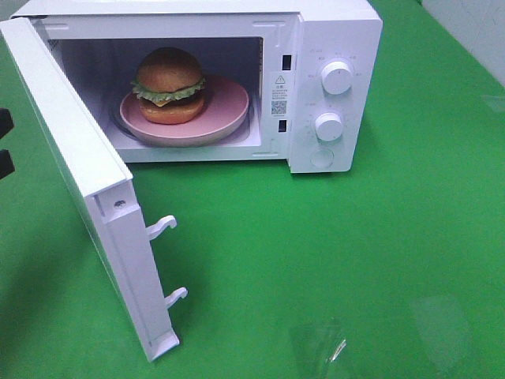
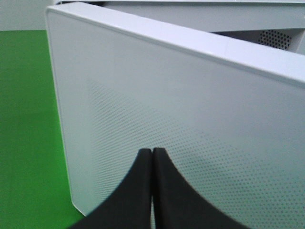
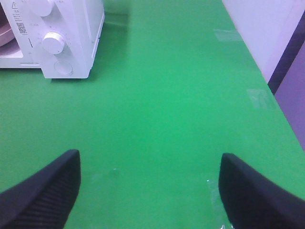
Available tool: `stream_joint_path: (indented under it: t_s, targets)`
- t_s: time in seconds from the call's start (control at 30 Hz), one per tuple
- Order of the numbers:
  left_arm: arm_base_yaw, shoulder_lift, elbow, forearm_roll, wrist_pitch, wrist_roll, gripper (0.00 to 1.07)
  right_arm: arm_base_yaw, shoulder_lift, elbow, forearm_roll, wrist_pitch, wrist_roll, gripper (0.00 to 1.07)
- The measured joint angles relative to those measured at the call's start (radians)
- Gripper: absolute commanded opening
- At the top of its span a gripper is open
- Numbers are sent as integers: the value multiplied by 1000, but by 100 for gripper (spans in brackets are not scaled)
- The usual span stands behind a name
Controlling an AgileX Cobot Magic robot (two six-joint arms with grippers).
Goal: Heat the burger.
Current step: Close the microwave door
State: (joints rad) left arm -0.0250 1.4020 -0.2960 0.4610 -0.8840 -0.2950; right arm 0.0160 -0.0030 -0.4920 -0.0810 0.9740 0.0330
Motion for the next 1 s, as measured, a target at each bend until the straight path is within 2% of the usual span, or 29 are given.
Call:
stream_joint_path:
  t_s: [0.23, 0.4, 0.6, 0.73, 0.83, 1.0]
  targets:
    - [-57, 77, -30, -8, -6, 3, 0, 0, 0, 0, 0, 0, 0, 76]
    - [-132, 138, -61, -87, -7, 54, 0, 0, 0, 0, 0, 0, 0, 76]
    - [-184, 172, -92, -123, -12, 61, 0, 0, 0, 0, 0, 0, 0, 76]
    - [-240, 190, -139, -208, -11, 71, 0, 0, 0, 0, 0, 0, 0, 76]
    - [-252, 192, -150, -221, -10, 78, 0, 0, 0, 0, 0, 0, 0, 76]
    - [-311, 229, -227, -284, 30, 104, 0, 0, 0, 0, 0, 0, 0, 76]
